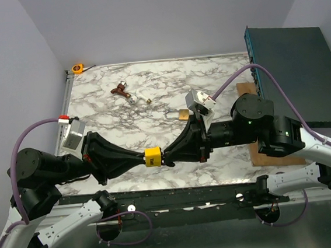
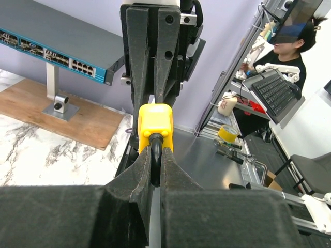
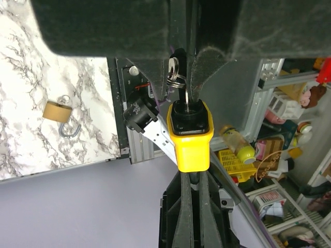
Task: Lock with the key
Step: Lock the lock, then place the lock at the center of the board.
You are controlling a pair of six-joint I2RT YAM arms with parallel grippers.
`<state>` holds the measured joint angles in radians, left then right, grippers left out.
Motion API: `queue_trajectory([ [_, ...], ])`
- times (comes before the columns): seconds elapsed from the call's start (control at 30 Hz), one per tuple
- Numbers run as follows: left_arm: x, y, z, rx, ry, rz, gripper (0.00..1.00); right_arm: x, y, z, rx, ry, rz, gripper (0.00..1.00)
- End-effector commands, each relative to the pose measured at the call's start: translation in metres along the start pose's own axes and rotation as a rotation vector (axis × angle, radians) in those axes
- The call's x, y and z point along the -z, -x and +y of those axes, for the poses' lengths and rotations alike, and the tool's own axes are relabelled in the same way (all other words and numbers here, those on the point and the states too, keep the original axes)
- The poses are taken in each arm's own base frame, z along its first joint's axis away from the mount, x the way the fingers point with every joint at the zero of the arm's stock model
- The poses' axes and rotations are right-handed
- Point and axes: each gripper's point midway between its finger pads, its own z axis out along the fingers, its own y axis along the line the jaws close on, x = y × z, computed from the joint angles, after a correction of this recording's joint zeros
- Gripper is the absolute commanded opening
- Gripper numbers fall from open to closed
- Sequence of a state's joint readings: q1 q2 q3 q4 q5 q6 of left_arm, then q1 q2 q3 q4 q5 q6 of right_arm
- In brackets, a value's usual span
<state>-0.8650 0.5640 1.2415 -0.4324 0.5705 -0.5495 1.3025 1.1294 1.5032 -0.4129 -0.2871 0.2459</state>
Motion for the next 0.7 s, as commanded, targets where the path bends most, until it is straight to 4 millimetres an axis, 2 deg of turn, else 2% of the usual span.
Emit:
queue_trajectory([
  [0.0, 0.004, 0.023, -0.008, -0.048, 0.001, -0.081, 0.00, 0.010, 0.010, 0.010, 0.012, 0.027, -0.036, 0.01],
  [0.3, 0.016, 0.023, -0.011, -0.094, 0.022, -0.082, 0.00, 0.032, 0.013, 0.014, 0.027, 0.019, -0.053, 0.01],
  [0.43, 0.019, 0.022, -0.005, -0.099, 0.058, -0.083, 0.00, 0.035, 0.008, 0.008, 0.025, -0.017, -0.038, 0.01],
  [0.53, 0.019, 0.019, 0.016, -0.074, 0.165, -0.088, 0.00, 0.033, 0.000, -0.012, 0.013, -0.121, -0.016, 0.01],
  [0.67, 0.019, 0.006, 0.071, -0.006, 0.419, -0.064, 0.00, 0.027, -0.022, -0.055, -0.018, -0.340, 0.046, 0.01],
])
